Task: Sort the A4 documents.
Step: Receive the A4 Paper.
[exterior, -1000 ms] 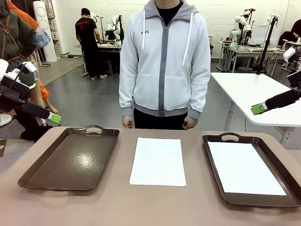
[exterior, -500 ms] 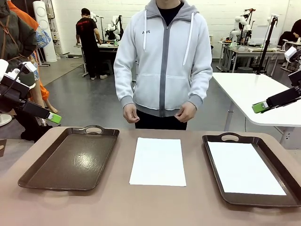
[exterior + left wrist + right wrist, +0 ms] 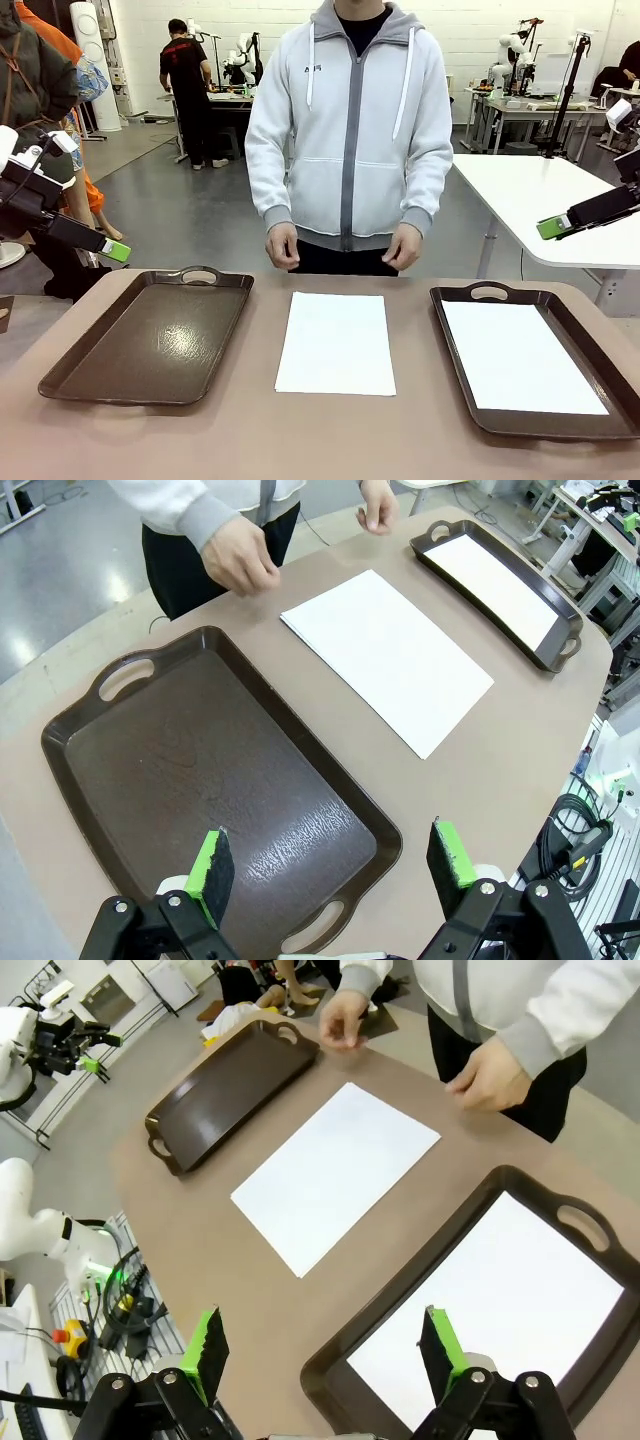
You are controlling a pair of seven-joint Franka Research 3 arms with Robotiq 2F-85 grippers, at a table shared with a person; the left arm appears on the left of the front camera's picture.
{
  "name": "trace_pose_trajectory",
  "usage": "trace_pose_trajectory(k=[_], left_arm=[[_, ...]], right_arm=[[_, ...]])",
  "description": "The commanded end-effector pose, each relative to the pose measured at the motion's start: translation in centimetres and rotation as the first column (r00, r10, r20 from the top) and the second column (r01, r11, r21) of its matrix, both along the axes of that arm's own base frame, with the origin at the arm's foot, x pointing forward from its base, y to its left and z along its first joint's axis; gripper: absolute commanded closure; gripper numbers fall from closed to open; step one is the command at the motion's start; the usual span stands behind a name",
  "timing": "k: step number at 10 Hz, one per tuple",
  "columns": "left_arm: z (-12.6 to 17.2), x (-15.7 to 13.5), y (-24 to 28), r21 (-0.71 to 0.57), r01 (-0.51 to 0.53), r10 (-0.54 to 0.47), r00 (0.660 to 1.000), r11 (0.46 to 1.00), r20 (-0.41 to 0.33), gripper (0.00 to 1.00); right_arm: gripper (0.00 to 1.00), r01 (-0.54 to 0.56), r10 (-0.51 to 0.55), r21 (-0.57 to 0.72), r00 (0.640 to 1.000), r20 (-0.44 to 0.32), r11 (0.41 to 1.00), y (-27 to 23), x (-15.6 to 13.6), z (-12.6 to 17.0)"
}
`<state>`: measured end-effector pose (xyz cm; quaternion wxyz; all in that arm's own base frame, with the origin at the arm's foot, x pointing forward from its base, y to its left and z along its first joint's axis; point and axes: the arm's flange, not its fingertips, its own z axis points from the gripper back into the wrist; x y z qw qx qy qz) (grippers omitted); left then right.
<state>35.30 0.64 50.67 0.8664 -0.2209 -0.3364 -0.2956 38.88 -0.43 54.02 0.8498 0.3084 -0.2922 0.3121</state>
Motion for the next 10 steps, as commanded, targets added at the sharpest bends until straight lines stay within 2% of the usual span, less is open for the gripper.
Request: trace_pose_trajectory(k=[1, 10], left_arm=[[-0.18, 0.18, 0.2, -0.005, 0.014, -0.014, 1.0, 1.0, 0.011, 0.0], [-0.18, 0.18, 0.2, -0.005, 0.014, -0.014, 1.0, 1.0, 0.011, 0.0]], right_arm=[[0.0, -0.008, 0.008, -0.001, 1.0, 0.003, 1.0, 0.15, -0.06, -0.03], [0.0, -0.008, 0.008, -0.001, 1.0, 0.003, 1.0, 0.15, -0.06, -0.03]])
